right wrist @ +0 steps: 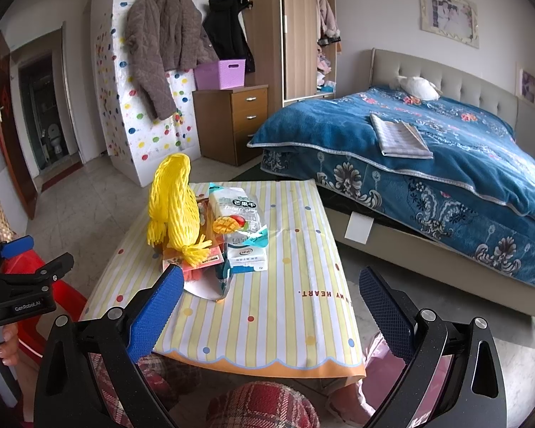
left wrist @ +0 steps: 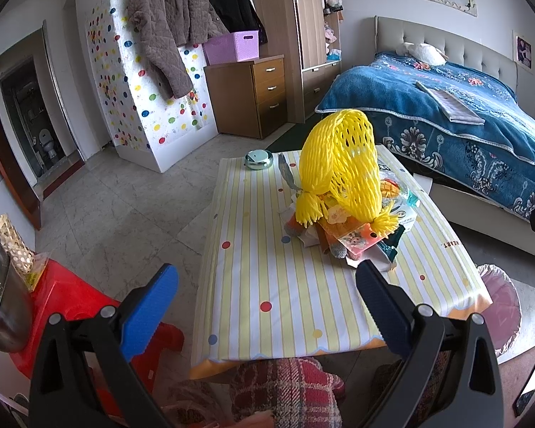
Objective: Collect trash
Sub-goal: 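Reach the left tool to the yellow mesh net and close on it, then lift the yellow net with the left tool while the right tool grasps the mango snack bag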
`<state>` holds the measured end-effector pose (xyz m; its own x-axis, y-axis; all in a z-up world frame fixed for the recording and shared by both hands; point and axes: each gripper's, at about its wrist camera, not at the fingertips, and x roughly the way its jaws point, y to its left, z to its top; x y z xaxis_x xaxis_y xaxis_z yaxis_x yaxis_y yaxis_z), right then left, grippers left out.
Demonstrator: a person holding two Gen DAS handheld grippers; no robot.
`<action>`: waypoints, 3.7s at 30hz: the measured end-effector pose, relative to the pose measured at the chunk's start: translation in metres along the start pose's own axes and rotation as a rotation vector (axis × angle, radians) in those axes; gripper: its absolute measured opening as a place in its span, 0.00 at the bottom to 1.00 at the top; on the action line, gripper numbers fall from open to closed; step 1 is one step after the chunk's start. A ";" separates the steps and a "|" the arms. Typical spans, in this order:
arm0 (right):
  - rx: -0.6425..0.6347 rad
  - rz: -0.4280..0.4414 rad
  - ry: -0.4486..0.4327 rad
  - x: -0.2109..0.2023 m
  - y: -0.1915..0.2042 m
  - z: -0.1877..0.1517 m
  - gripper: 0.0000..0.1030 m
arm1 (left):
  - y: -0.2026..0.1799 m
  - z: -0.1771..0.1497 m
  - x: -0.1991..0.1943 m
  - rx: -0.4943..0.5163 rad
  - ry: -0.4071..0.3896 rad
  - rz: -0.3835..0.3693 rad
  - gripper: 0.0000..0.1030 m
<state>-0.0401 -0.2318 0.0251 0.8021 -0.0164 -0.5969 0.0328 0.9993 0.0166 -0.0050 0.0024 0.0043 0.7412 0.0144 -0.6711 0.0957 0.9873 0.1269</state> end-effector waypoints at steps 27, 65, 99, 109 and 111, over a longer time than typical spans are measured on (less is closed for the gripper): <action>0.013 -0.062 0.015 0.090 -0.032 0.026 0.93 | -0.073 0.069 0.100 0.094 0.008 -0.115 0.94; -0.036 0.240 0.263 0.246 0.029 0.031 0.87 | 0.012 0.064 0.115 -0.006 -0.056 -0.136 0.17; 0.019 0.232 0.273 0.220 0.054 0.036 0.61 | 0.018 0.047 0.109 -0.002 -0.027 -0.115 0.17; -0.043 0.284 0.294 0.215 0.066 0.019 0.63 | 0.029 0.040 0.111 -0.017 -0.012 -0.120 0.17; -0.011 0.278 0.269 0.212 0.061 0.024 0.63 | 0.030 0.041 0.109 -0.017 -0.020 -0.118 0.17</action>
<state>0.1466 -0.1755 -0.0811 0.5944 0.2629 -0.7600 -0.1717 0.9647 0.1995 0.1060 0.0268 -0.0346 0.7383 -0.1052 -0.6662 0.1718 0.9845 0.0349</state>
